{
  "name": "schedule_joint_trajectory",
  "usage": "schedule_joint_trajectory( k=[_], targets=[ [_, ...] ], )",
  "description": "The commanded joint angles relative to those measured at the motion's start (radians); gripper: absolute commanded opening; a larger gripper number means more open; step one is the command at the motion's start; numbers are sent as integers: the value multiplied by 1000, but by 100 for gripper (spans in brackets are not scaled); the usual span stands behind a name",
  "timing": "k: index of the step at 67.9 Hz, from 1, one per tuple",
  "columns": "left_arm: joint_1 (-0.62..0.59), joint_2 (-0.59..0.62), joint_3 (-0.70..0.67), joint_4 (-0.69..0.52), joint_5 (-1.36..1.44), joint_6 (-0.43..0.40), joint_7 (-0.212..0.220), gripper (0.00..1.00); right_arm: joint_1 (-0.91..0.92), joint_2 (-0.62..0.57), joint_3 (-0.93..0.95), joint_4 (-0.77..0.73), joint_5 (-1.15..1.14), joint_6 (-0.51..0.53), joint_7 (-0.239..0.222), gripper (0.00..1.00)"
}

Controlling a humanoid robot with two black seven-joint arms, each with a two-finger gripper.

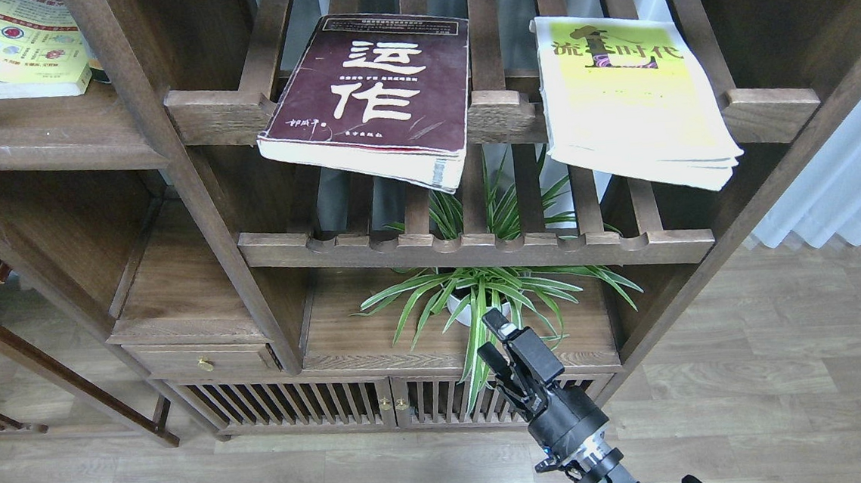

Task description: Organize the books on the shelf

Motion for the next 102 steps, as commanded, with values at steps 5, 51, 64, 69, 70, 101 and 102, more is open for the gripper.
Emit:
schedule_joint_trajectory(
  k=[5,51,64,69,70,101,102],
  targets=[
    [157,-42,-62,-57,-3,0,-1,77,-18,0,16,34,1,0,0,99],
    [384,-208,-67,-65,-1,0,2,81,-72,0,138,267,5,0,-3,99],
    [432,-217,-65,-54,-1,0,0,82,-89,0,167,355,3,0,-3,98],
    [443,-229,-65,-54,-1,0,2,82,-89,0,183,364,3,0,-5,97],
    [444,-231,-65,-54,-1,0,2,82,-89,0,187,366,3,0,-5,97],
    [464,-231,-70,-51,0,0,2,83,-66,0,292,428,3,0,-11,96],
    [464,-231,-70,-51,0,0,2,83,-64,0,295,428,3,0,-11,96]
  ],
)
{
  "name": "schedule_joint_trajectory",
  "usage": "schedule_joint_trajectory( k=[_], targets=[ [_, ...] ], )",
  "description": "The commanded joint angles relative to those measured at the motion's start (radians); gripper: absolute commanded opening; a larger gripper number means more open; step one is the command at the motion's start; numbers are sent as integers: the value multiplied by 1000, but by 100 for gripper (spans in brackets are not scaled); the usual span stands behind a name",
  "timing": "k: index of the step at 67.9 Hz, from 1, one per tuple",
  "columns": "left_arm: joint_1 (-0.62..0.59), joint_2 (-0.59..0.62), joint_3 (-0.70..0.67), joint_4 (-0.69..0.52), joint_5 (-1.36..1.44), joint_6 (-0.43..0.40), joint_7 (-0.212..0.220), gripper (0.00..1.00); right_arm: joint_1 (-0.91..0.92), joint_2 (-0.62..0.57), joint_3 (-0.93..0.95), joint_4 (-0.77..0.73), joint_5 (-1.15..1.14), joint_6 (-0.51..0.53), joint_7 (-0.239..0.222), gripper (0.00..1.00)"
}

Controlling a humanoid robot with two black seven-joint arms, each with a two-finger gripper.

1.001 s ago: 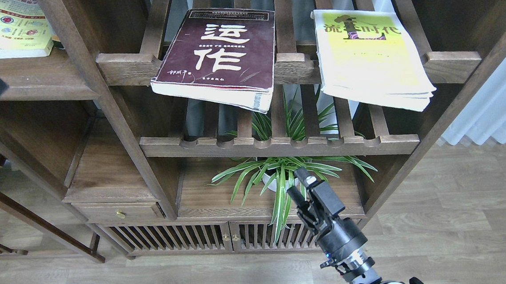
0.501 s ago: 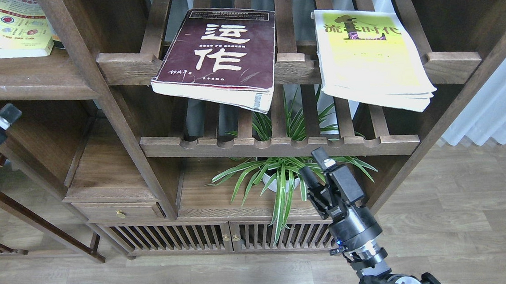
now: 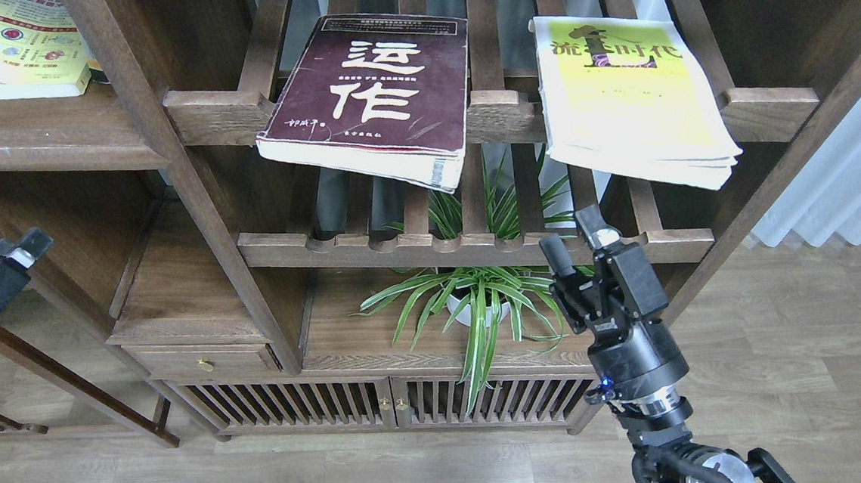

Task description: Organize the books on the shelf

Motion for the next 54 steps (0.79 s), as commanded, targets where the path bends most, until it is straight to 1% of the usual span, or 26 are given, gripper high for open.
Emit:
schedule_joint_trajectory(
  k=[1,15,45,48,49,54],
  targets=[
    [0,0,-1,0,0,0,0,83,14,0,48,1,0,0,0,96],
    [0,0,-1,2,0,0,0,83,73,-3,109,-9,0,0,3,96],
    [0,0,-2,8,0,0,0,85,122,-22,149,-15,2,0,6,96],
    [0,0,-4,8,0,0,0,86,123,-23,150,-16,2,0,6,94],
    [0,0,-4,9,0,0,0,86,123,-22,150,-16,3,0,6,91],
    [0,0,-4,9,0,0,0,86,123,-22,150,-19,5,0,8,86]
  ],
)
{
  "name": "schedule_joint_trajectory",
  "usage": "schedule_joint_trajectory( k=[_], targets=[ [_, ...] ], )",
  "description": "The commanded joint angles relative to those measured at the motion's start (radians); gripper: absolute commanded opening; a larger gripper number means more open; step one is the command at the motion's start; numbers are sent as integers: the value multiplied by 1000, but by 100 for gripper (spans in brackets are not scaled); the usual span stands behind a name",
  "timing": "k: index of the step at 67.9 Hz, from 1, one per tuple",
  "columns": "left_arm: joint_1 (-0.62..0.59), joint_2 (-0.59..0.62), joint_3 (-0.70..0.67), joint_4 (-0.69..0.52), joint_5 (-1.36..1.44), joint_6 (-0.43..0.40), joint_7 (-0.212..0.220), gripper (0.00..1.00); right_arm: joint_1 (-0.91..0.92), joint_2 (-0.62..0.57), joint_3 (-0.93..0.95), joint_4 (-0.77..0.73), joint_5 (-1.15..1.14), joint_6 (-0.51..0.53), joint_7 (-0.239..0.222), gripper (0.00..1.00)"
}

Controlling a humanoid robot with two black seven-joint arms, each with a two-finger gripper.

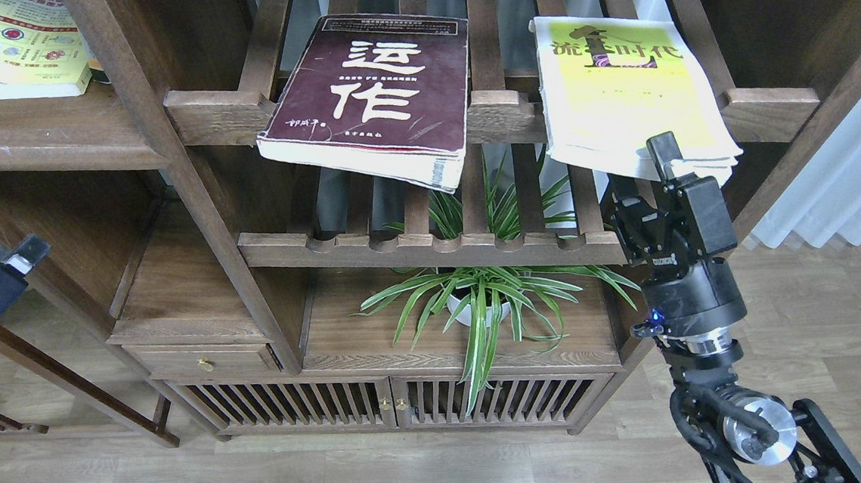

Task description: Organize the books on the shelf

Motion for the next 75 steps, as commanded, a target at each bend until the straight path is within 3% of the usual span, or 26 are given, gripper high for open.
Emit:
schedule_joint_trajectory(
  k=[1,24,35,41,75],
  targets=[
    [0,0,-1,1,0,0,0,86,2,1,1,-3,4,0,1,85],
    [0,0,-1,3,0,0,0,88,2,1,1,-48,9,0,3,52],
    [0,0,-2,6,0,0,0,88,-1,1,1,-51,19,0,1,28],
    [0,0,-4,7,0,0,0,89,-12,1,-9,-51,52,0,-2,6],
    [1,-2,-1,21,0,0,-2,90,-193,8,-124,-51,65,0,0,5]
  ],
)
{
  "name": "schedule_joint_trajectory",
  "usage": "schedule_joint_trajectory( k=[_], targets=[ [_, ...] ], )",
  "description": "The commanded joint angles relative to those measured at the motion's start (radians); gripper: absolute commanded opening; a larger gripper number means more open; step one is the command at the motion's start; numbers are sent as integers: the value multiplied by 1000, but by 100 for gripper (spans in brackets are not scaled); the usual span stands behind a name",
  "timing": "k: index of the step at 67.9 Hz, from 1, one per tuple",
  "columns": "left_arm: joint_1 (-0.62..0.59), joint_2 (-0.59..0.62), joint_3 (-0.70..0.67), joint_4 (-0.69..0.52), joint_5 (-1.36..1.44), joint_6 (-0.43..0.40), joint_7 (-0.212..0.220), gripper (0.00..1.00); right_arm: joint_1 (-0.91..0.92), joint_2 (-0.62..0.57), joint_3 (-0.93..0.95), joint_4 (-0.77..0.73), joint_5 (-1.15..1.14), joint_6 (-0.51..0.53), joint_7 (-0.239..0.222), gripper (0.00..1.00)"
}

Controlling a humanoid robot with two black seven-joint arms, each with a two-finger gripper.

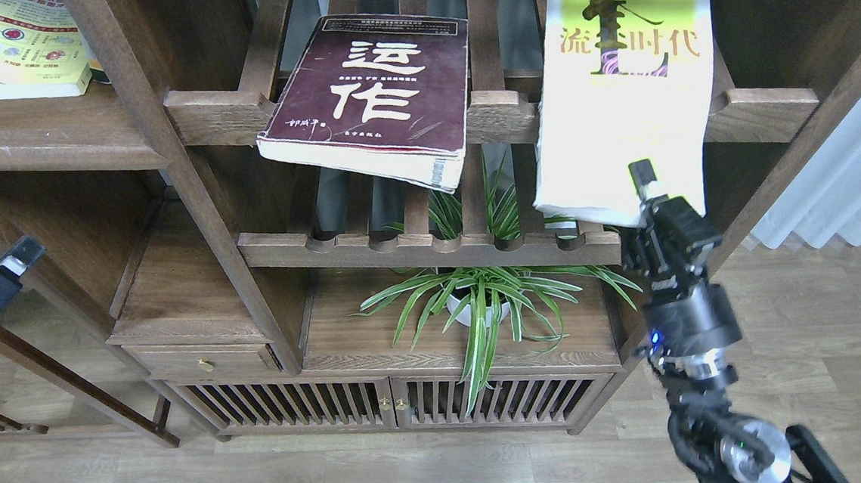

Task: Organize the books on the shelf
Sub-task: 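Grasp the yellow book with the right gripper and pull it down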

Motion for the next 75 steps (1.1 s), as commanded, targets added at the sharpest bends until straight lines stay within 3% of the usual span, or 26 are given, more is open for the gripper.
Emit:
schedule_joint_trajectory(
  k=[1,75],
  targets=[
    [1,-1,5,5,0,0,-1,90,-68,3,-45,0,1,0,0,5],
    [21,-64,26,8,0,0,-1,94,-286,-74,-204,-69,10,0,-1,6]
  ],
)
